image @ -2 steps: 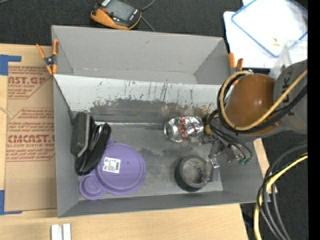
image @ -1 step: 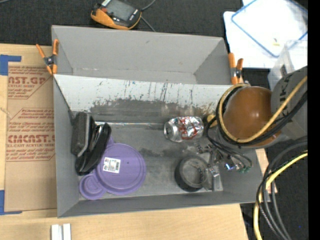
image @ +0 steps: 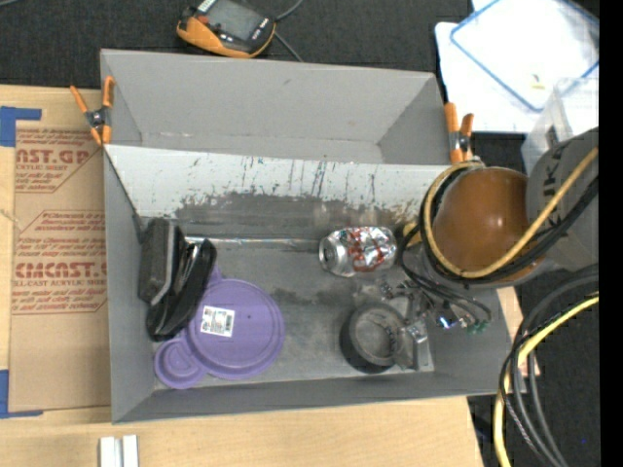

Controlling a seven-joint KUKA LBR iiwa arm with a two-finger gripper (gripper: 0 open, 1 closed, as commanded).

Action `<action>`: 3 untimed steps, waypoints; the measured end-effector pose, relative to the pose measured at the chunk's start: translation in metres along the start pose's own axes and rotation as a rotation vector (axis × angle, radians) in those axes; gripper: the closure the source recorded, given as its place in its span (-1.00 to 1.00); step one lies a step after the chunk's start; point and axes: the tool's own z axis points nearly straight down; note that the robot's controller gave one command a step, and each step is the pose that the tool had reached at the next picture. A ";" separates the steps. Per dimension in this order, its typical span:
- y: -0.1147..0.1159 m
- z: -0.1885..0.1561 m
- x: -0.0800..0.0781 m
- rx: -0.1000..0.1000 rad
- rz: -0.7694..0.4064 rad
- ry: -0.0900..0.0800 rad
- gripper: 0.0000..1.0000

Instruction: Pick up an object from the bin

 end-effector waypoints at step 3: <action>0.045 0.027 -0.061 0.016 -0.706 -0.011 1.00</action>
Offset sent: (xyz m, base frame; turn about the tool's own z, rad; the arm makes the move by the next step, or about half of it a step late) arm 0.0328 0.0676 -0.0357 -0.7108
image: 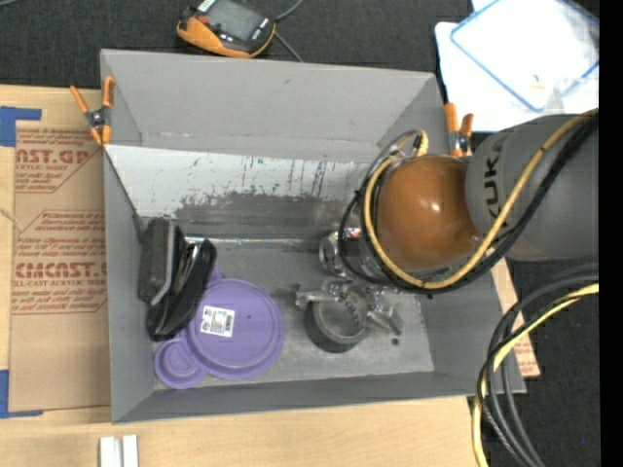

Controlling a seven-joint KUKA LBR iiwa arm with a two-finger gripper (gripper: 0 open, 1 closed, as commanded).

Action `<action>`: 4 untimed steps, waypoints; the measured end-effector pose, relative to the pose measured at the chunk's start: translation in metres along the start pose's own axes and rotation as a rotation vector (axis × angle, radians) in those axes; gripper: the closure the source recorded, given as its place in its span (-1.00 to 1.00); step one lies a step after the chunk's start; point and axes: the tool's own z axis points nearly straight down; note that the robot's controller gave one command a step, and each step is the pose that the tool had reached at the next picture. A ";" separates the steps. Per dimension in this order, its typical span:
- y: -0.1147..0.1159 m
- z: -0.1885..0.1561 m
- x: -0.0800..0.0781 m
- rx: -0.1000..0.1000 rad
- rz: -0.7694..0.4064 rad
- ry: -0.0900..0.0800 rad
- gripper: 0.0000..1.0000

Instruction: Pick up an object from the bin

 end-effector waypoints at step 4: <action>-0.047 -0.023 0.042 -0.001 -0.475 -0.023 1.00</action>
Offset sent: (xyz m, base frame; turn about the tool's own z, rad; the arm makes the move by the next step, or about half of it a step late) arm 0.0419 -0.0542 0.0462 -0.3393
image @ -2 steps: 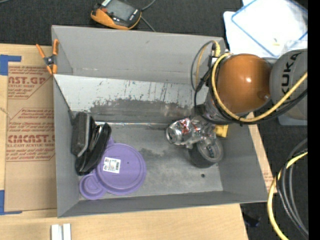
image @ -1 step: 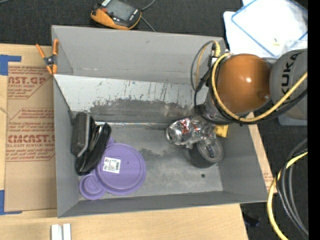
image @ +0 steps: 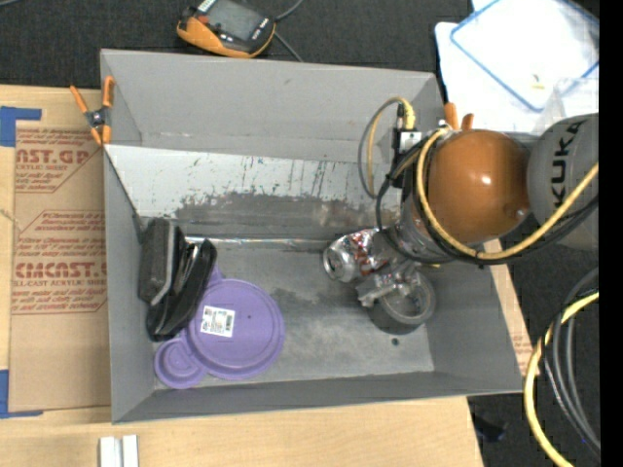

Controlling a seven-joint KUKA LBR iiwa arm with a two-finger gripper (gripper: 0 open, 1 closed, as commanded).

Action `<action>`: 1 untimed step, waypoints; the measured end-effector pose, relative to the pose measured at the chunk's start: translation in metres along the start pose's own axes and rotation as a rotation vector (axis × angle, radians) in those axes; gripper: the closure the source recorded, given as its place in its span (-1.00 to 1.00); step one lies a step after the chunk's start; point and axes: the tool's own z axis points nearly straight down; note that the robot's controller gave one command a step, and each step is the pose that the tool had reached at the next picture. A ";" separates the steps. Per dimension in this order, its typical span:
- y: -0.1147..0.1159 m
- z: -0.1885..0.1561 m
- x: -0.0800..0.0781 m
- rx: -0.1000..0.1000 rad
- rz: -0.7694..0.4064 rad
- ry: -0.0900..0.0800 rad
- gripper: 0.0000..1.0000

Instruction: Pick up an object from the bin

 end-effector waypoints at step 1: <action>-0.027 -0.037 0.011 -0.003 0.142 0.013 1.00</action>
Offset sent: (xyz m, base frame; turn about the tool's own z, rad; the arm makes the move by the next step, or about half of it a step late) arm -0.0009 -0.0057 0.0315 0.0222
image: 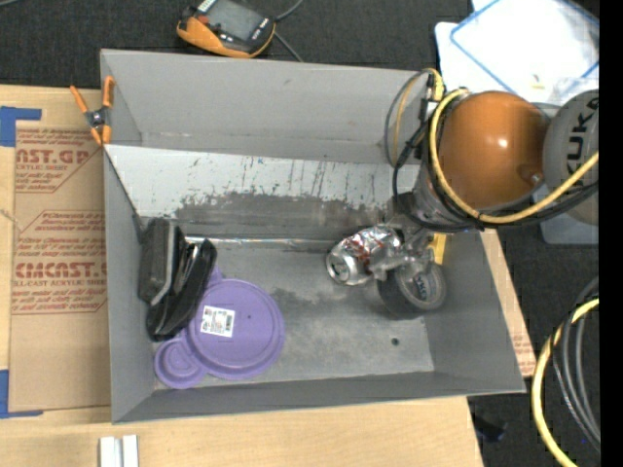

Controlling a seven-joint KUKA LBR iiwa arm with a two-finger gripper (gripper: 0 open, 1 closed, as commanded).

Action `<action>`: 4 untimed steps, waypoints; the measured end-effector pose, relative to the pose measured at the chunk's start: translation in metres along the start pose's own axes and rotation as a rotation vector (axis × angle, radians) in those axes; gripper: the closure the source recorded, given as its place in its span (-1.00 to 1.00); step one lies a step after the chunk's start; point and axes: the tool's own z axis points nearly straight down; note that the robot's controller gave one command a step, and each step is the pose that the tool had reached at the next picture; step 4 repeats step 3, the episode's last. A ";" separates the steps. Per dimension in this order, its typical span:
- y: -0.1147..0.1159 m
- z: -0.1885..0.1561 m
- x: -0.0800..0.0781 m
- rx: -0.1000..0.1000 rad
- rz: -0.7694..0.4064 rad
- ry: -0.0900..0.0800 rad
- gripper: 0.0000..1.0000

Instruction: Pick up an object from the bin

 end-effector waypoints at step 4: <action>0.022 -0.018 -0.012 -0.018 -0.083 -0.016 1.00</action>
Offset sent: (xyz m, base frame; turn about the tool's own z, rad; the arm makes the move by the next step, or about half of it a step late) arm 0.0067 -0.0043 0.0119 -0.0517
